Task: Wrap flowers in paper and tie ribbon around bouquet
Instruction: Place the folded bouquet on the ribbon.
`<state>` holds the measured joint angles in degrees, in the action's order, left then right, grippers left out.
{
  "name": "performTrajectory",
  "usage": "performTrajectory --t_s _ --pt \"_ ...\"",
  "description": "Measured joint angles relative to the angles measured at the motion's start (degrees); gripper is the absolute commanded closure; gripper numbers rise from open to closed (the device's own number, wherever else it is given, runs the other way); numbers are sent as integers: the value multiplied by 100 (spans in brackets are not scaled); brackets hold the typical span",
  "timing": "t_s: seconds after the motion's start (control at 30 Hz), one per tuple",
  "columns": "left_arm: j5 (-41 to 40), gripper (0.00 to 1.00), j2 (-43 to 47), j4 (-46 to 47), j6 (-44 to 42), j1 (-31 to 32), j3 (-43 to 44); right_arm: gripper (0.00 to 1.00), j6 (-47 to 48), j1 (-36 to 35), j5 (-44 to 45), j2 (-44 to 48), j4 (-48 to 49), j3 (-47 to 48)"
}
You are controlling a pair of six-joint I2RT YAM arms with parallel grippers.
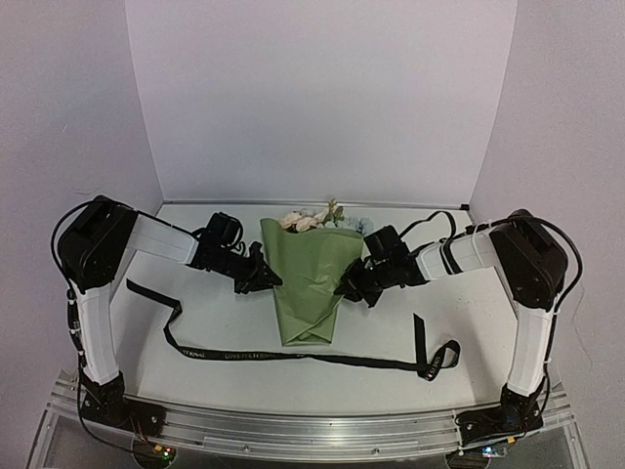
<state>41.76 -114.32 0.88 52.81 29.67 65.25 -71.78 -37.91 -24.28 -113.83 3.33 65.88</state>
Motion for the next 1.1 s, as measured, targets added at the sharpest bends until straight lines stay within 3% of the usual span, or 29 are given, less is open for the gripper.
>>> performTrajectory --t_s 0.7,0.83,0.97,1.1 --pt "-15 92 1092 -338 352 515 -1123 100 -632 -811 299 1141 -179 -1270" --pt "-134 86 1311 -230 464 698 -1472 100 -639 -995 445 1278 -178 -1502" --pt "-321 69 1421 -181 552 745 -1640 84 -656 -1109 609 1368 -157 -1643" --pt "-737 50 1642 -282 564 738 -1665 57 -602 -1159 718 1445 -170 -1774"
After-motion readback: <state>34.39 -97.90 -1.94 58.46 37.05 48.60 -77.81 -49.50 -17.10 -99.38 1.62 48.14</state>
